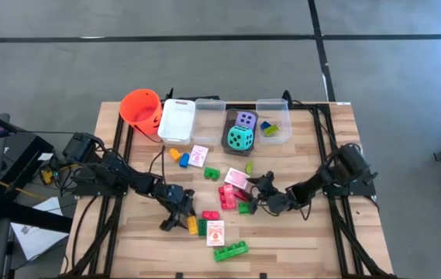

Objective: Pick & Place Toys
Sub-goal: Put the small yellow game piece into the right transparent bin

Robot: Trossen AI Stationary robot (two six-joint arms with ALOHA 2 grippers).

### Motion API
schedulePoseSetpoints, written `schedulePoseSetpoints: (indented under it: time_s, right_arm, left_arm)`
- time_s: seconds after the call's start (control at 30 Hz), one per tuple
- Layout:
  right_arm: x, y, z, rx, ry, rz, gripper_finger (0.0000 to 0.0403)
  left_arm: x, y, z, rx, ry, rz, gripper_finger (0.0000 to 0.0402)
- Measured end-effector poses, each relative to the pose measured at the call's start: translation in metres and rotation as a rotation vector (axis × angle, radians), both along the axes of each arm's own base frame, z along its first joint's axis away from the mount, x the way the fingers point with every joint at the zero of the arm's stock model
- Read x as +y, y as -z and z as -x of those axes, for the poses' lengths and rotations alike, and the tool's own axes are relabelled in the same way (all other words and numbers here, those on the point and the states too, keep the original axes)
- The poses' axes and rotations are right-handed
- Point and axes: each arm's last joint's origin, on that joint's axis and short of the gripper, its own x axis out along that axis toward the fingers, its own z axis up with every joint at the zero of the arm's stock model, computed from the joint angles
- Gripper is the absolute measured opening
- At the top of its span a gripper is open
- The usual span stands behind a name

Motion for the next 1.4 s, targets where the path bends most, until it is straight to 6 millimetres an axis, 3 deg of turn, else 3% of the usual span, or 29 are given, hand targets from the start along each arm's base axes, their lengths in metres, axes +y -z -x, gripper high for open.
schedulePoseSetpoints:
  time_s: [0.37, 0.77, 1.07, 1.4]
  right_arm:
    - [0.016, -0.014, -0.026, 0.011, -0.112, 0.104, 0.0276]
    - [0.017, -0.012, -0.025, 0.037, -0.116, 0.119, 0.0276]
    - [0.017, -0.013, -0.025, 0.036, -0.116, 0.119, 0.0276]
    - [0.017, -0.013, -0.025, 0.032, -0.116, 0.117, 0.0276]
  left_arm:
    - [-0.009, 0.001, 0.005, -0.104, 0.200, -0.119, 0.0280]
    - [-0.025, 0.001, 0.012, -0.063, 0.192, -0.063, 0.0280]
    - [-0.024, 0.000, 0.009, -0.188, 0.217, -0.199, 0.0280]
    - [-0.034, 0.019, -0.001, -0.286, 0.213, -0.167, 0.0280]
